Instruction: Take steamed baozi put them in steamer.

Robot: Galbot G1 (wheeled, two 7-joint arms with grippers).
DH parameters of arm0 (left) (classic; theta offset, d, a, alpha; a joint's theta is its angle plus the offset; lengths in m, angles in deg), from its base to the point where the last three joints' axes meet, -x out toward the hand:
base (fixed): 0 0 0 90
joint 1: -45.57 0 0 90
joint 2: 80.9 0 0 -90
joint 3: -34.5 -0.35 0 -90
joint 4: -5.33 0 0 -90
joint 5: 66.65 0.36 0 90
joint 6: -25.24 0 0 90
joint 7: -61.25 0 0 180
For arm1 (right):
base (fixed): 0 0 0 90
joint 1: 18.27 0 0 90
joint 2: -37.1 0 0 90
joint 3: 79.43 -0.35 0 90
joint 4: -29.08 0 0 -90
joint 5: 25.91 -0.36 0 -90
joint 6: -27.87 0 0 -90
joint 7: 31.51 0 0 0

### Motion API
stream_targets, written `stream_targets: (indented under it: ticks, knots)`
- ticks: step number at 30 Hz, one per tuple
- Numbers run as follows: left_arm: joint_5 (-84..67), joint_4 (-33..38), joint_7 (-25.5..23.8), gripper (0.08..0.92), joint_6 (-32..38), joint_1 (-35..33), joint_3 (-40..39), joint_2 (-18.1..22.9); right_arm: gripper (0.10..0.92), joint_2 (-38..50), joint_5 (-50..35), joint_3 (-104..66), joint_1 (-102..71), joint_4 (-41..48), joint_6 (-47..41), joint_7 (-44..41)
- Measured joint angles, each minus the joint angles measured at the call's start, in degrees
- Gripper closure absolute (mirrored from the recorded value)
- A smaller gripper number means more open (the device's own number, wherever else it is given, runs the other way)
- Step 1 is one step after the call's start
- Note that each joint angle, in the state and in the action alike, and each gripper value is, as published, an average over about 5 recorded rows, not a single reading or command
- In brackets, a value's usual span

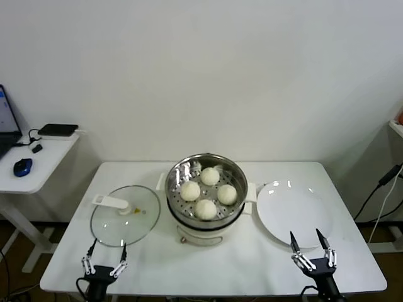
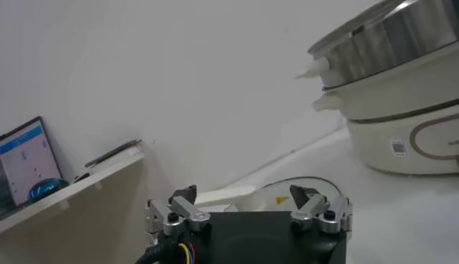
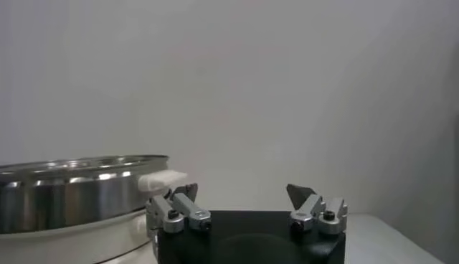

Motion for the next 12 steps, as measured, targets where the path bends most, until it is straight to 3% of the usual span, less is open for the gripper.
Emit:
stream_targets:
  ticks: [12]
  knots:
    - [-0.2,0.2,0.0,0.177,-0.2,0.0,0.1,0.0,0.203,-2.5,2.0,-0.7,-1.1,0.1,1.3,-0.3]
